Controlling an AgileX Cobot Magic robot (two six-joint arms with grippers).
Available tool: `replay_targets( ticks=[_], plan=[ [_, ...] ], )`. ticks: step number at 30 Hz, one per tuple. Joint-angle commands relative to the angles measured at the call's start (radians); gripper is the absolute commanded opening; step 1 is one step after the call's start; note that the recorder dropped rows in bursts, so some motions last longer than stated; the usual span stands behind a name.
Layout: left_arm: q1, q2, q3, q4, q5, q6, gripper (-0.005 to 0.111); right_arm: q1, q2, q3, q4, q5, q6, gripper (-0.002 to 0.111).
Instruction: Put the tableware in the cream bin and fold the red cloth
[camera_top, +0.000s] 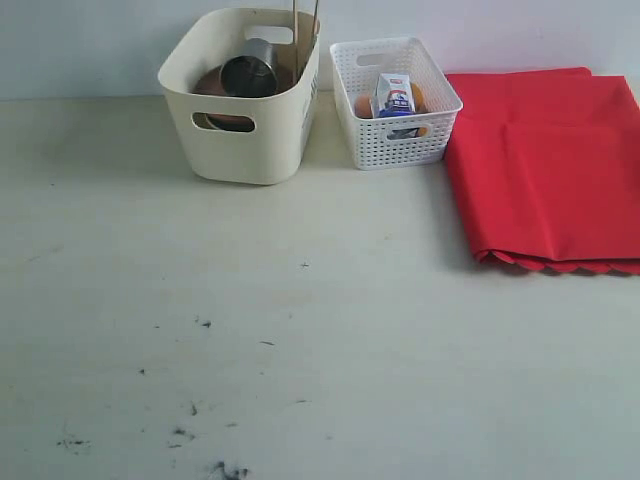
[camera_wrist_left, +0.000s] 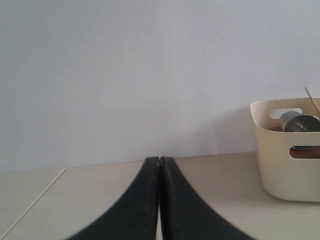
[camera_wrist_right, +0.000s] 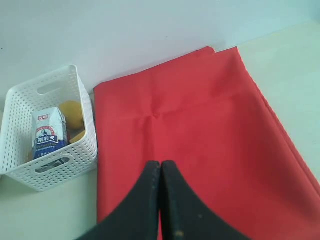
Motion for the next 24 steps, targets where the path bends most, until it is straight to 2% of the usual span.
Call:
replay_targets(
  ticks=[1, 3, 6, 17, 24],
  plan=[
    [0.006, -0.006, 0.002, 0.187, 0.02, -0.232, 0.003, 0.001, -0.008, 0.004, -0.003, -0.006, -0.01, 0.0],
    [0.018, -0.006, 0.002, 0.303, 0.065, -0.382, 0.003, 0.001, -0.008, 0.004, -0.003, -0.006, -0.01, 0.0],
    [0.045, -0.006, 0.002, 0.342, 0.171, -0.477, 0.003, 0.001, -0.008, 0.004, -0.003, -0.006, -0.01, 0.0],
    [0.058, -0.006, 0.002, 0.345, 0.317, -0.47, 0.003, 0.001, -0.008, 0.004, -0.003, -0.006, -0.01, 0.0],
    [0.058, -0.006, 0.002, 0.343, 0.327, -0.477, 0.003, 0.001, -0.008, 0.004, -0.003, -0.006, -0.01, 0.0]
  ],
)
